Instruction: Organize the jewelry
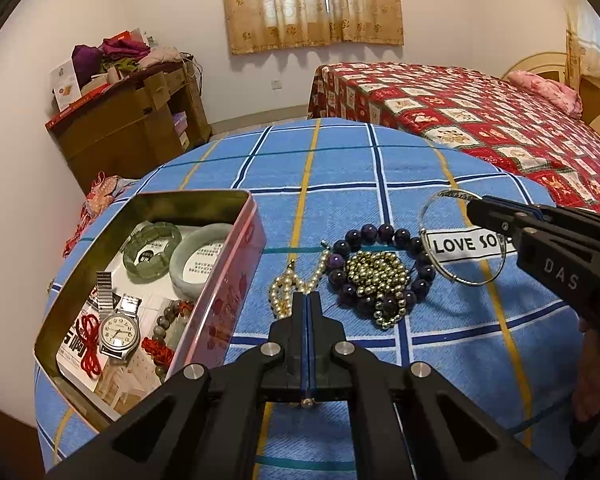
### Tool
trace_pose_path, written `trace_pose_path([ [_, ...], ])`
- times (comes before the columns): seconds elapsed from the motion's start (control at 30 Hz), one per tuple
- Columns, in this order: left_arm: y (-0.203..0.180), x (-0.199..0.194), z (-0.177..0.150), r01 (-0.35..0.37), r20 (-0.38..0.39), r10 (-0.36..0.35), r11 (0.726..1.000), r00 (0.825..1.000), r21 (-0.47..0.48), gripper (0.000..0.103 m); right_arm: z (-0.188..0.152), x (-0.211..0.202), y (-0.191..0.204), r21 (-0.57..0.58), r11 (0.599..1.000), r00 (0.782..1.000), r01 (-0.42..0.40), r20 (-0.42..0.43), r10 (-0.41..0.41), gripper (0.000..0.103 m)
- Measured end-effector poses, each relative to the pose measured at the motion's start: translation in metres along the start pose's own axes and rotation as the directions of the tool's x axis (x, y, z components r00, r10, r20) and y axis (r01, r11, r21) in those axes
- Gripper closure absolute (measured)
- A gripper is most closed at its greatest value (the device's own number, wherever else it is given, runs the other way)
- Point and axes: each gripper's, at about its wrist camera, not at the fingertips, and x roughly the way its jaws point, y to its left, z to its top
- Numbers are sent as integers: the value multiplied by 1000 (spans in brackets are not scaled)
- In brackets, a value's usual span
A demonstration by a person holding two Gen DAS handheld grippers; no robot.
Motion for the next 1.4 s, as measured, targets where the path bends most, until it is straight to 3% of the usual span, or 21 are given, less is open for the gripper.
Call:
trace_pose_path([
  [0.53, 13, -20, 5, 2, 46, -1, 1000, 999, -25, 103, 0, 0, 0, -1, 1000, 1000, -1, 0, 1, 93],
  [0.6, 15, -20, 5, 30, 48, -28, 999, 998, -38, 103, 0, 0, 0, -2, 1000, 1000, 2, -1, -2, 93],
  [0.83, 9, 6, -1, 93, -58, -97, 993, 994, -70, 101, 0, 1, 0, -4, 1000, 1000, 1, -3, -1, 93],
  [0.93, 7, 16, -5, 75, -109, -82, 995, 991, -67, 101, 1, 2, 0, -3, 1000, 1000, -2, -5, 2, 93],
  [1.13, 11, 16, -6, 88, -102, -98, 991, 990, -102, 99, 0, 1, 1, -5, 1000, 1000, -4, -8, 4, 93],
  [1.2, 12, 13, -6, 83, -99, -94, 990, 991, -110, 91, 0, 1, 0, -6, 1000, 1000, -3, -8, 3, 93],
  [1.27, 13, 9, -7, 81, -85, -91, 991, 992, -110, 52, 0, 1, 0, -7, 1000, 1000, -3, -8, 3, 93],
  [1.33, 12, 5, -6, 56, -59, -62, 994, 996, -99, 42, 0, 1, 0, -6, 1000, 1000, -3, -8, 3, 93],
  [1.4, 9, 6, -6, 72, -59, -77, 994, 995, -84, 42, 0, 1, 1, -7, 1000, 1000, -2, -8, 2, 93],
])
